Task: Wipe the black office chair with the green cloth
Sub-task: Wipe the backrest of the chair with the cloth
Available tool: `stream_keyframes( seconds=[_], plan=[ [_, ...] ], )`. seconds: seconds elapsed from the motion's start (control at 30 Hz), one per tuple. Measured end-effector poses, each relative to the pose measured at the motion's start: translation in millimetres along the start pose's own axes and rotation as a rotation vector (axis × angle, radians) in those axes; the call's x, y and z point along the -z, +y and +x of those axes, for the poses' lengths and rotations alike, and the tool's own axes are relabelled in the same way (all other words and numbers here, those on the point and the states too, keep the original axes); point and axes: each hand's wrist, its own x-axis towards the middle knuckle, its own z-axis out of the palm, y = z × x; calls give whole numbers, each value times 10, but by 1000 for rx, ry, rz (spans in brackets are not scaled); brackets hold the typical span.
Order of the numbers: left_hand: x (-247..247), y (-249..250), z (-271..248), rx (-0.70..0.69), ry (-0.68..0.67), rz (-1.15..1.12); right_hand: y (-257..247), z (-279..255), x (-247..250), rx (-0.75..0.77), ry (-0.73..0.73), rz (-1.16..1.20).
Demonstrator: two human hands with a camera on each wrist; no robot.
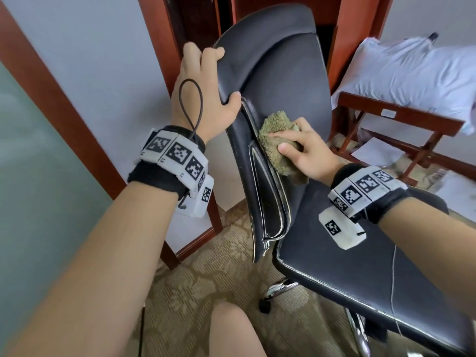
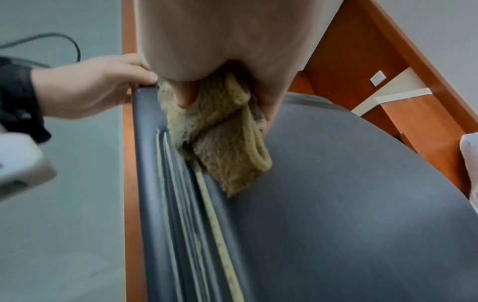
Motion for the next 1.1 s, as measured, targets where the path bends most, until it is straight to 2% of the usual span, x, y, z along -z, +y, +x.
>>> stream_keyframes(
  seconds=[0.07,0.23,0.33,0.47,0.67,0.8,0.87,0.97,1.0,1.1],
  plan=[
    [6,8,-2,-8,-8,-5,-73,66,101,-13,-6,-28],
    [3,0,-10,-21,-7,-3,-423,411,141,107,188,27],
    [1,-23,-19,-17,-9,3,-448,470,-4,60,165,99],
    [24,-55,-18,-22,-26,44,-272,257,-124,15,152,134],
    [85,-26,-12,-32,-80,111,58,-302,-232,-68,67,-20],
    [155,50,30,-50,-152,197,-41,-299,-14,-100,-51,-151],
    [172,74,38,-50,-167,224,-175,-171,119,-73,-7,-170],
    [174,85,31,-54,-177,236,-390,87,275,-61,213,-43],
    [170,83,28,-57,-177,236,-446,175,294,-52,239,-24],
    [143,90,23,-63,-169,250,-488,301,209,-39,151,-35]
  ],
)
